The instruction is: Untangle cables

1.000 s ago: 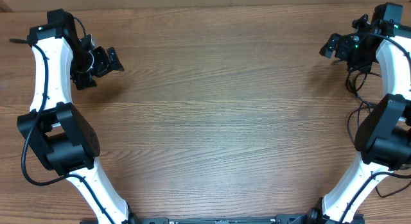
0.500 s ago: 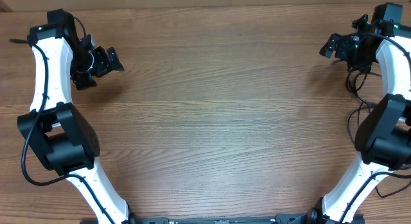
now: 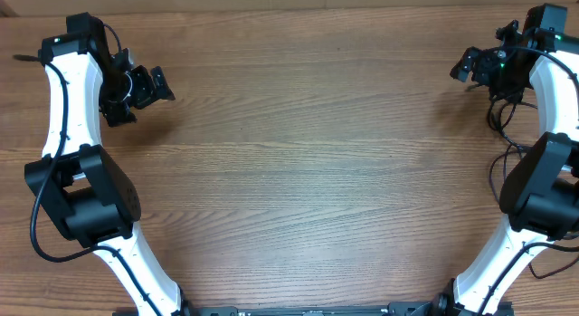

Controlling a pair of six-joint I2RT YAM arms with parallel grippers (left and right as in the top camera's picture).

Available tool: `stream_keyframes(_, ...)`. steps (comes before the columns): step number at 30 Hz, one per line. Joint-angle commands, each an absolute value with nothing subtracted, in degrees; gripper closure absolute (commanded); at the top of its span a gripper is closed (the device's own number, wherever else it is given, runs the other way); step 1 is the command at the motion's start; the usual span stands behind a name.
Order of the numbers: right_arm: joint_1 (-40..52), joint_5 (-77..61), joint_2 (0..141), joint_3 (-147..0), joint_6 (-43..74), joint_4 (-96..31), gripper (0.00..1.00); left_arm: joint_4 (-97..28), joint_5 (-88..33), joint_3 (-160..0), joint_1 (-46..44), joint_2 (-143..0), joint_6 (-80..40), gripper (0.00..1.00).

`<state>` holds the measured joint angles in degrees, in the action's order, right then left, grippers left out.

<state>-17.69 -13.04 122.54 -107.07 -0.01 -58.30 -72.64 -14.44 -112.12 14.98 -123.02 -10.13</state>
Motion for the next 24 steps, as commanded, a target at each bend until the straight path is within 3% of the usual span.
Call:
stream_keyframes(1, -18.0, -12.5, 122.6, -107.2, -0.5, -58.2, 0.0, -72.6, -14.2, -113.1, 14.6, -122.9, -9.0, 0.0)
stream_keyframes(12, -18.0, -12.5, 122.6, -107.1, -0.5, -58.2, 0.0, -71.7, -12.9, -113.0, 14.1, -120.5, -9.0, 0.0)
stream_keyframes(24, -18.0, -12.5, 122.6, -107.1, -0.5, -58.2, 0.0, -71.7, -12.9, -113.0, 4.3, -94.1, -9.0, 0.0)
